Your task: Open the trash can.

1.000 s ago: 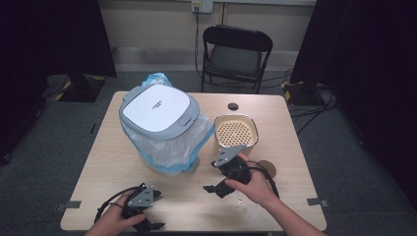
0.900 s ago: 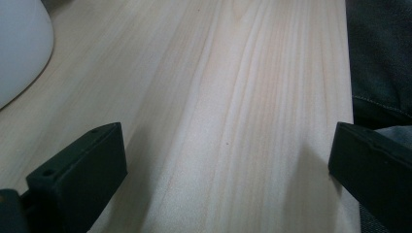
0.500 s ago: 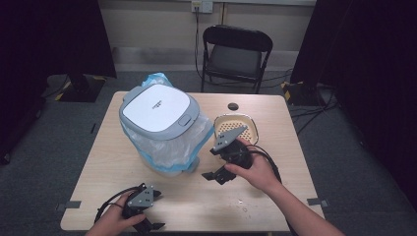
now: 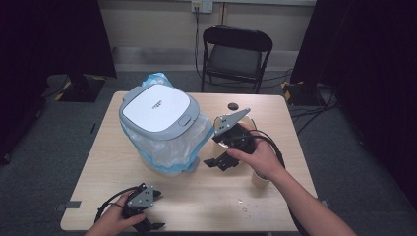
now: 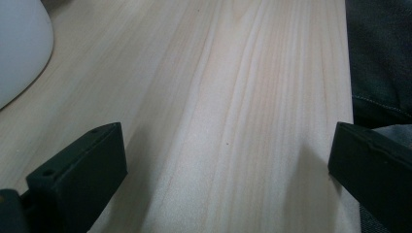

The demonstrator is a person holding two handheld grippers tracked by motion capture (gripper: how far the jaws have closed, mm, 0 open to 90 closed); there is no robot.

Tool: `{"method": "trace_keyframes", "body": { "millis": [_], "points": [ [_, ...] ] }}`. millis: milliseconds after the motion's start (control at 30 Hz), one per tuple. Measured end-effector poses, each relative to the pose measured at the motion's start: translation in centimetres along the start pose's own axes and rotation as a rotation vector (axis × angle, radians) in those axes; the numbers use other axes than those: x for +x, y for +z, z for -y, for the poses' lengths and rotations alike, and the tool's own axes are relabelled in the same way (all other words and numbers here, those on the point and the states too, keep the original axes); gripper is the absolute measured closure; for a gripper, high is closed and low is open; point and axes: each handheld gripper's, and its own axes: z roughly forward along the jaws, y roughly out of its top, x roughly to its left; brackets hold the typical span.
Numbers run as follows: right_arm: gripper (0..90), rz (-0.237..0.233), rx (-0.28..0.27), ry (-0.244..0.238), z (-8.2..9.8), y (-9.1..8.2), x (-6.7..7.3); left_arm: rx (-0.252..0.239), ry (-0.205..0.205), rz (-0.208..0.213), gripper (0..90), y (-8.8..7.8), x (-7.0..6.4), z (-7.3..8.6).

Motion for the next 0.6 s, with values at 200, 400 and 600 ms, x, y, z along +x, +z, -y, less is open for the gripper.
{"method": "trace_keyframes", "body": {
  "millis": [200,400,600],
  "points": [
    [14.9,0.027,0.000,0.006,-1.5,-0.8,-1.1,-0.002,-0.001,0.000,0.0,0.0,0.0,0.0],
    [14.9,0.042,-0.011,0.016,-3.0,-1.5,-2.0,0.001,0.000,0.002,0.0,0.0,0.0,0.0],
    [14.9,0.044,-0.005,0.017,-3.9,-2.1,-2.6,0.000,0.000,0.002,0.0,0.0,0.0,0.0]
  ]
}}
